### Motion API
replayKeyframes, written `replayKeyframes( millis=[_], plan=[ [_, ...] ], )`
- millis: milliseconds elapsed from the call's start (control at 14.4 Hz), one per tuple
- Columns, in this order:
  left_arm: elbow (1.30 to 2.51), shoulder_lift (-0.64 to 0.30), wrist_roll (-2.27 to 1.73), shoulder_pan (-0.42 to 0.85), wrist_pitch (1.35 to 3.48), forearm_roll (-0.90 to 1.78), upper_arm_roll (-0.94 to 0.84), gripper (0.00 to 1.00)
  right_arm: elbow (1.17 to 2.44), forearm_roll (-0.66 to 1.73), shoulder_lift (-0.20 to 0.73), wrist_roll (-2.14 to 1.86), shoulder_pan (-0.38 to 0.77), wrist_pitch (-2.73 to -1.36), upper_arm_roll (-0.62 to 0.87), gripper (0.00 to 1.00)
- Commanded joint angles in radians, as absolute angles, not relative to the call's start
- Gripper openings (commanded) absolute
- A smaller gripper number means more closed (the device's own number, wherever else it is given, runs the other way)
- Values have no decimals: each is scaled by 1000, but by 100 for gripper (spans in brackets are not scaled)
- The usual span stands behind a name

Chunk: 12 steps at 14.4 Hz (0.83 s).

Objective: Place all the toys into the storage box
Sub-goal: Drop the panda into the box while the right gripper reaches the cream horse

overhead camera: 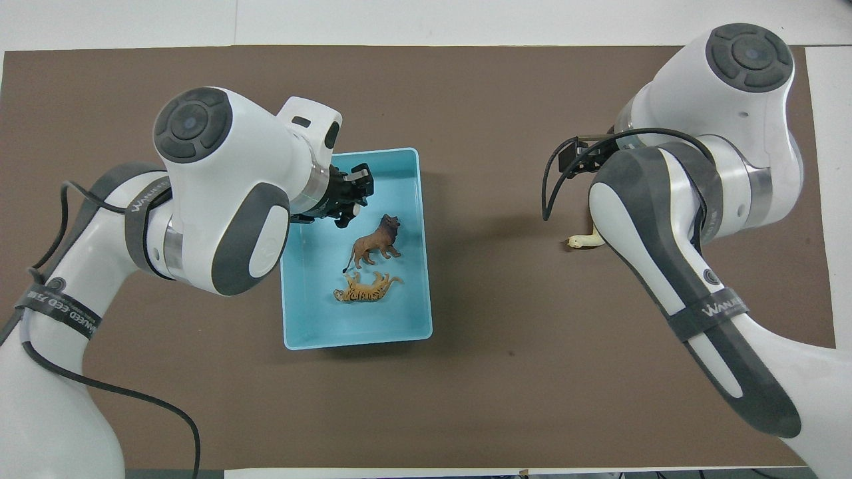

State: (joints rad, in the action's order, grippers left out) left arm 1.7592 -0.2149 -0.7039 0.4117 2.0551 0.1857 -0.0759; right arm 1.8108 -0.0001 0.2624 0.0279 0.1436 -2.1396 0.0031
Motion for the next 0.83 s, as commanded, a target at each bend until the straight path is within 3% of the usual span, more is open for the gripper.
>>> replayKeyframes(
  millis=[0, 348, 765],
  plan=[
    [1778, -175, -709, 408, 2031, 186, -60, 100, 1999, 0, 176, -54, 124, -2258, 20, 100],
    [1651, -149, -665, 328, 1808, 83, -37, 100, 2100, 0, 173, -52, 101, -2342, 20, 100],
    [1631, -49, -234, 137, 1599, 37, -28, 100, 2152, 11, 192, -17, 77, -2399, 20, 100]
  ],
)
